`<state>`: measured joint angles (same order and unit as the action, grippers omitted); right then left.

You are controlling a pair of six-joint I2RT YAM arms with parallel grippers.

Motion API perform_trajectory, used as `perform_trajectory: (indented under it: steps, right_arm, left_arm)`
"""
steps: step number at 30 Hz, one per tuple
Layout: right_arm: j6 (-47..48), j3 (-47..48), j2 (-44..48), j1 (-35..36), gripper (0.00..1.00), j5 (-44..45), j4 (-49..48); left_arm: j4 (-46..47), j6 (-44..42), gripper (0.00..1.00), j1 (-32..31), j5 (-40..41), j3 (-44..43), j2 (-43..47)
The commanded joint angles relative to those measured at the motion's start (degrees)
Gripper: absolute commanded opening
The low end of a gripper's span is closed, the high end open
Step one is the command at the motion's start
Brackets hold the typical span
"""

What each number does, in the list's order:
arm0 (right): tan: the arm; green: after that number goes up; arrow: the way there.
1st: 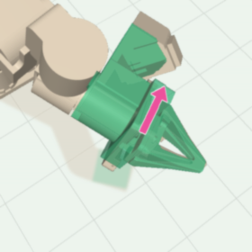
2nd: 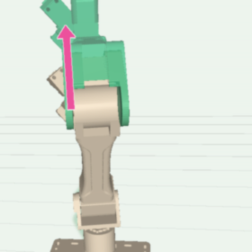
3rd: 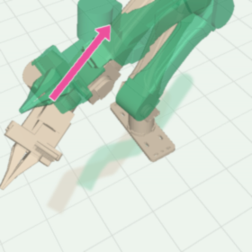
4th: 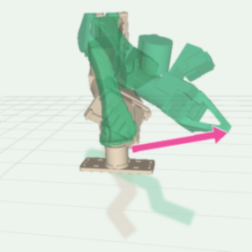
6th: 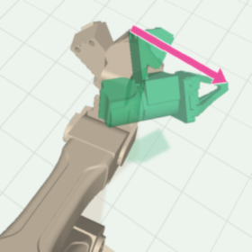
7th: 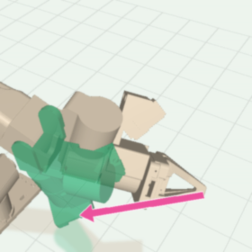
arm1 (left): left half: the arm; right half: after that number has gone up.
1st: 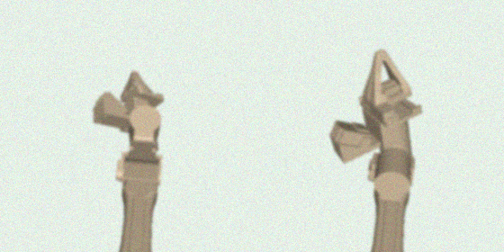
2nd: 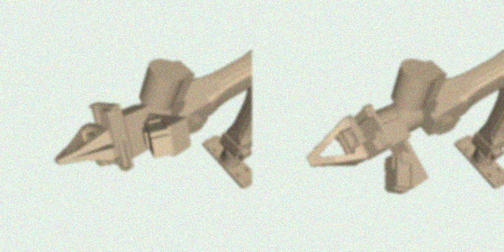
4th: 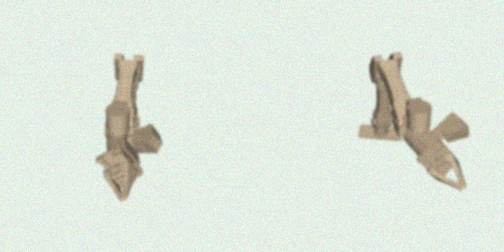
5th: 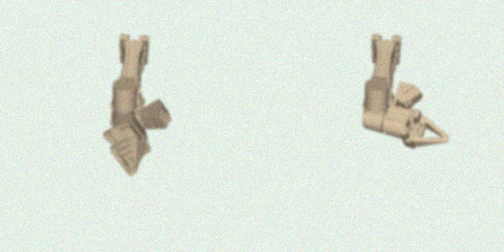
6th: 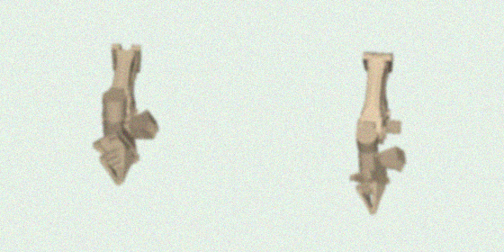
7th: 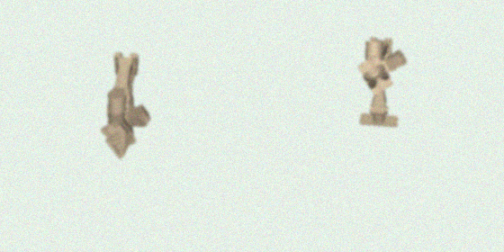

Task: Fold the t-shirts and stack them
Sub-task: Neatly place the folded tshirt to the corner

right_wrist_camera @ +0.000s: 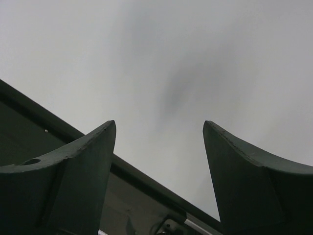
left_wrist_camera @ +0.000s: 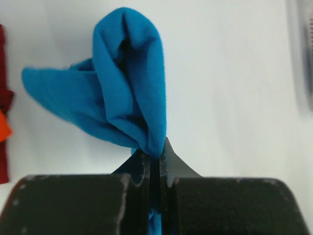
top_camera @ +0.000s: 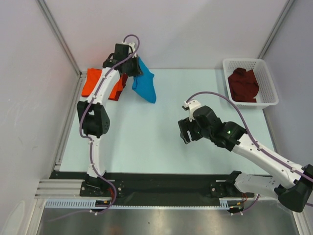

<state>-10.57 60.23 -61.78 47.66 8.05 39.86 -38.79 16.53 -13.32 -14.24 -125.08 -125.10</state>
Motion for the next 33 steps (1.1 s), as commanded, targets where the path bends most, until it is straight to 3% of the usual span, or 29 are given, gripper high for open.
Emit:
perform_trajectory:
  steps: [1,6,13,18,24,33]
  right_arm:
    - [-1.21,-0.90,2.54,-0.02,0.77,-1.72,-0.22]
    - [-0.95,0.06,2.19,-0.73,0.78,-3.83,-0.13]
    - [-1.30,0.59,-0.53,-1.51,0.78,-5.67,-1.97]
    - [-1.47,1.56,-5.18,-1.78,0.78,-7.35,-3.90]
    - [-3.14,2.35,-10.11,-1.69,0.78,-9.28,-5.66]
    - [-5.25,2.35,-16.09,-0.82,0.78,-9.46,-8.74]
  left_arm:
    - [-7.96,-6.59,0.00,0.84,4.83,-7.44,-4.45]
    - [-7.10,-6.96,0.00,3.81,4.57,-8.69,-5.77]
    - [-6.83,-10.20,0.00,9.10,-2.28,-13.95,-8.40]
    - [-1.22,-13.98,0.00,12.96,-12.36,-14.93,-7.62]
    - [4.50,-11.70,0.00,18.85,-24.42,-15.55,-10.51]
    - [9.60,-8.10,0.00,23.07,-33.21,-15.99,-11.22]
